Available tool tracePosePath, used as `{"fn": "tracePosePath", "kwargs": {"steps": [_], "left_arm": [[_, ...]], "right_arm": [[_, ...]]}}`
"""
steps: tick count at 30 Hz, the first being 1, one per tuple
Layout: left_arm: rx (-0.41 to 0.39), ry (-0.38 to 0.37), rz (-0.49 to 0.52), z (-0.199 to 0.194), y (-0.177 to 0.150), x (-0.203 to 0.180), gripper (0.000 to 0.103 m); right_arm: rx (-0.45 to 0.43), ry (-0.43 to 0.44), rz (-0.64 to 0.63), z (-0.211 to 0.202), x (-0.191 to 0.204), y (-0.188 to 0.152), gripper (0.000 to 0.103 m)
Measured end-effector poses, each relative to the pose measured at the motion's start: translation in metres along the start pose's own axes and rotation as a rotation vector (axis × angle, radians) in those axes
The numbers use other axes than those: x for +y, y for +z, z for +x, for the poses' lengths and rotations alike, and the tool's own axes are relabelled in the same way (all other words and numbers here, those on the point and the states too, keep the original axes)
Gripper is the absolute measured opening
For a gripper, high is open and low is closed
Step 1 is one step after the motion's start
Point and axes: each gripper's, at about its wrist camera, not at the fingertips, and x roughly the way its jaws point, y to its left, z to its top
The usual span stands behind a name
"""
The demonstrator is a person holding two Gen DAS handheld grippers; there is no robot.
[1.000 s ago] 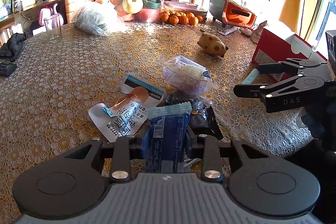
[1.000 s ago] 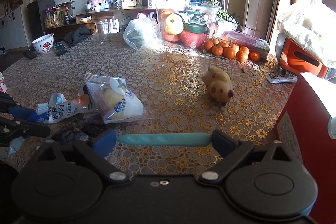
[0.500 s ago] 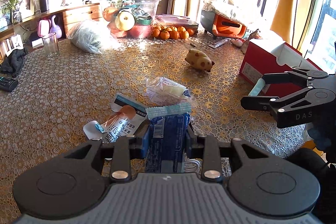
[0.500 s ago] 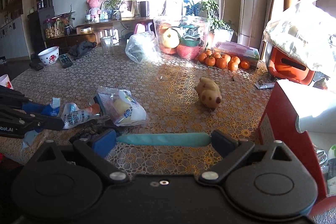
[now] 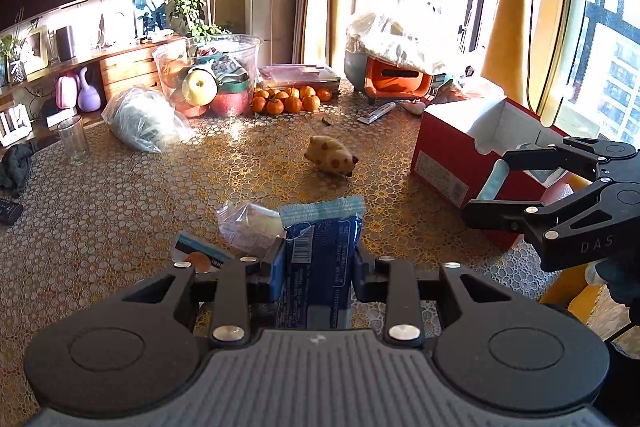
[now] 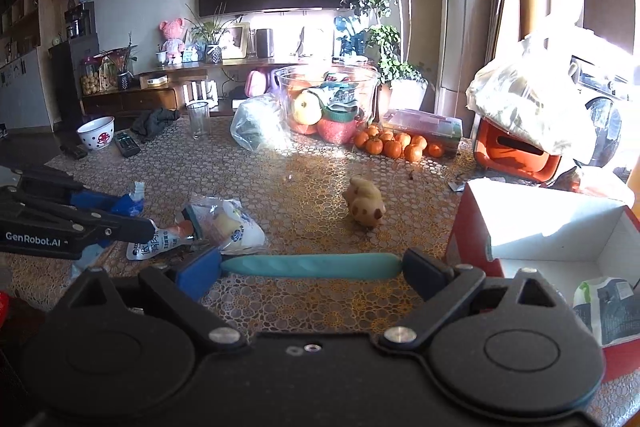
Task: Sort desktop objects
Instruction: 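Carry blue packet with left tool while right tool carries teal stick to box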
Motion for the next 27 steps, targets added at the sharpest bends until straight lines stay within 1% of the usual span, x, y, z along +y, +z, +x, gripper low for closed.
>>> {"fn": "tracePosePath", "kwargs": {"steps": [9,18,27], "left_arm": [[-0.022,-0.026,0.048,0.006,0.026,-0.04,0.031],[-0.045,-0.077,0.092,0.019,0.052,-0.084,0.031],[-0.039,-0.121,0.146,0.038,0.071,-0.127,0.031]], "right_arm": [[-0.015,-0.047,0.003,-0.03,-0.02,0.002,0.098],[-0.036,-0.093,0.029,-0.054,-0.052,0.0,0.098],[-0.044,-0.145,0.045,-0.068,-0.089,-0.004,0.098]]}}
